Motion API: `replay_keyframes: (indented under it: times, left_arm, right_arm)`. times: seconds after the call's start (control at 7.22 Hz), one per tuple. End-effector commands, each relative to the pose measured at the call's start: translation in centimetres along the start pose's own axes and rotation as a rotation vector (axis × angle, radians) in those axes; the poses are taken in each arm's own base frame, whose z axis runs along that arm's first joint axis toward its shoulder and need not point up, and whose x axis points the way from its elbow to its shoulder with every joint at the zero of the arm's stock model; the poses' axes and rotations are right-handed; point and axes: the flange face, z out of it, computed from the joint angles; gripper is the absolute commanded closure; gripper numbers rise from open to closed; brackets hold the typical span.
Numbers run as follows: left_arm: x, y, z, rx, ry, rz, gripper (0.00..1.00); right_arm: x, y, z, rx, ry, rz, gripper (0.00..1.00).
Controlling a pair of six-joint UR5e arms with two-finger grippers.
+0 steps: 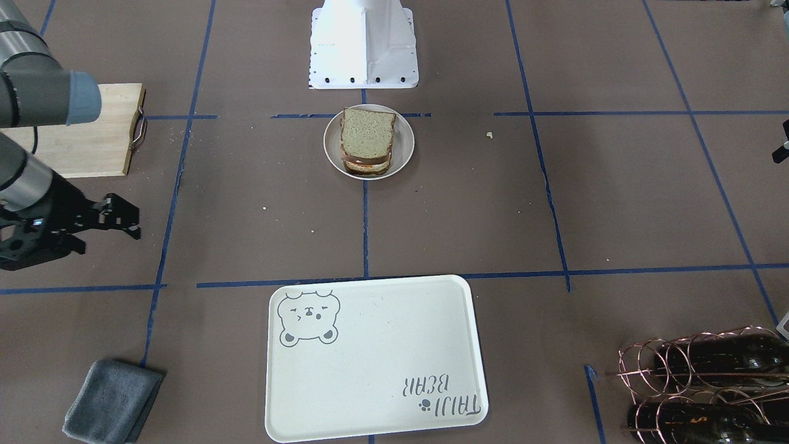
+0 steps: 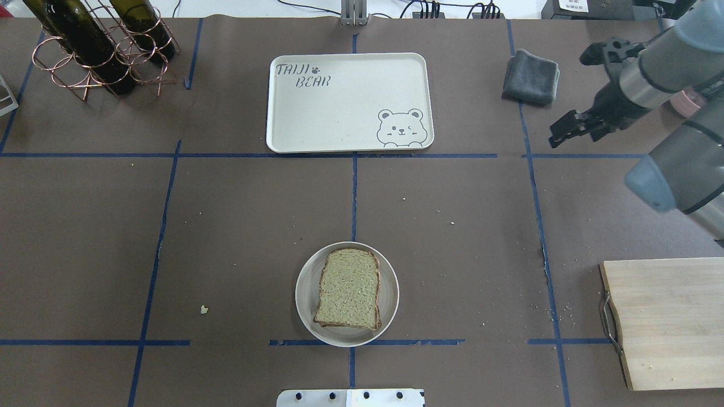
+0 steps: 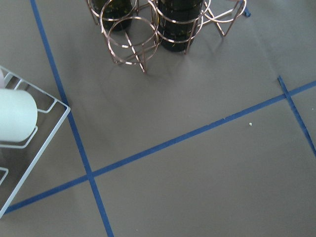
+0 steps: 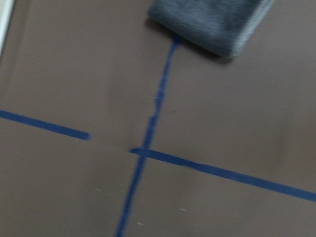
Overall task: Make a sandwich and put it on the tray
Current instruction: 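Lay the bread on the egg, open the right gripper and withdraw, then reach the left gripper to the plate rim and grasp it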
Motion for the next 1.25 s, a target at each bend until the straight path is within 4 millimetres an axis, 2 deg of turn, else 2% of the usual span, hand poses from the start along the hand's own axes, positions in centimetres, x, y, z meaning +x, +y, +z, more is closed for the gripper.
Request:
replay_keyframes:
  times: [0.0, 0.14, 0.28, 0.42, 0.69, 0.83, 1.11]
  left_arm:
    - [6.7, -2.2, 3.5, 0.007, 0.119, 0.083, 0.00]
    - [10.0, -2.5, 6.0, 0.001, 0.115, 0.097, 0.00]
    - [15.7, -4.2, 9.1, -0.020, 0.098, 0.057, 0.00]
    - [20.6, -5.7, 11.6, -0.032, 0.100, -0.027, 0.00]
    - [31.6, -5.8, 16.7, -0.050, 0.103, -0.193, 0.00]
    - [37.5, -5.0, 19.4, -0.076, 0.125, -0.275, 0.00]
    - [46.4, -2.1, 23.4, -0.089, 0.125, -0.423, 0.00]
  right_arm:
    - [15.0, 5.4, -3.8, -0.062, 0.084, -0.155, 0.00]
    - [21.4, 10.0, -5.4, -0.063, 0.105, -0.107, 0.00]
    - [25.2, 14.6, -6.3, -0.059, 0.093, -0.026, 0.00]
    - [25.5, 16.9, -6.8, -0.055, 0.076, -0.002, 0.00]
    - [24.8, 18.0, -7.4, -0.048, 0.077, 0.010, 0.00]
    - [24.6, 18.0, -7.4, -0.047, 0.075, 0.007, 0.00]
    - [24.7, 18.0, -7.4, -0.045, 0.077, 0.007, 0.00]
